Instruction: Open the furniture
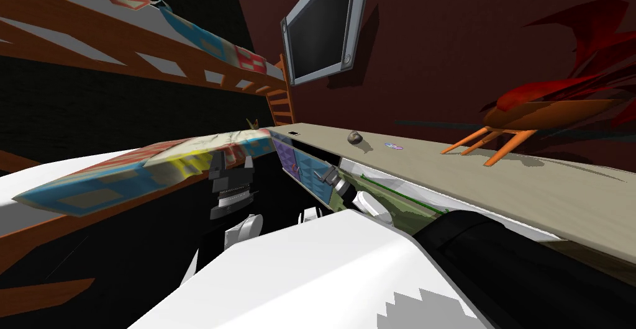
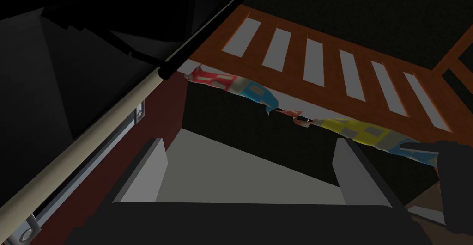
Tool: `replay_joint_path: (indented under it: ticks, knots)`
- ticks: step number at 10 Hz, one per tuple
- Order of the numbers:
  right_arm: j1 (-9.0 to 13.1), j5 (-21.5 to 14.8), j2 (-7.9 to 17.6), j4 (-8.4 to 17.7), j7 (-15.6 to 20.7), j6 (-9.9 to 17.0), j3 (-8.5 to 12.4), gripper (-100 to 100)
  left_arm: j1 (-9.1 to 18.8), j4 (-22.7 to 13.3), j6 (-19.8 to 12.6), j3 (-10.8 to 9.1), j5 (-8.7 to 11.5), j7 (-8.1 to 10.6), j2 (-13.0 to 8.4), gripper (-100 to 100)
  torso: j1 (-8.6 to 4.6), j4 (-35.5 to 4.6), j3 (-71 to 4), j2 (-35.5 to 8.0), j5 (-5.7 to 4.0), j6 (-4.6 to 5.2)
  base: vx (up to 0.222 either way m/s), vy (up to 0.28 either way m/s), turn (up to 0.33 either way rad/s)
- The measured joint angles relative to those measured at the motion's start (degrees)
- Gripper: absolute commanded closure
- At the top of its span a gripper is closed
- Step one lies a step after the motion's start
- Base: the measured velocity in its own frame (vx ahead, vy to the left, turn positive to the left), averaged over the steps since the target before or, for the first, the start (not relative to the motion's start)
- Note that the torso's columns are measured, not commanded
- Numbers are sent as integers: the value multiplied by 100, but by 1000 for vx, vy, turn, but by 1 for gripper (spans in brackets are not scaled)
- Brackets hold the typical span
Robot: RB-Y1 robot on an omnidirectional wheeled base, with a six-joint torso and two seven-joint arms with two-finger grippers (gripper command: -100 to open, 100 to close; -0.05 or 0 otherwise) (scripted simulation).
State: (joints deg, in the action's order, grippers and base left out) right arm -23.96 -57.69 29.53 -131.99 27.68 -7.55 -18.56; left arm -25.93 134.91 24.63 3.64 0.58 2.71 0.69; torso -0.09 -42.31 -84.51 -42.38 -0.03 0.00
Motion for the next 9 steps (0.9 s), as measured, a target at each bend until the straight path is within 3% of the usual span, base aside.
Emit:
replay_joint_path:
  ticks: [6, 9]
  knots:
    - [1, -7, 4, -2, -3, 2, 0, -100, 0, 0, 0, 0, 0, 0, 0, 0, 7, 3, -5, 8, 2, 0, 1, 7, -12]
    - [-78, -363, 143, -29, 288, 118, 151, -100, -1, 1, 0, 1, 0, 0, 1, 0, 23, 7, -14, 21, 8, 0, 52, 101, -109]
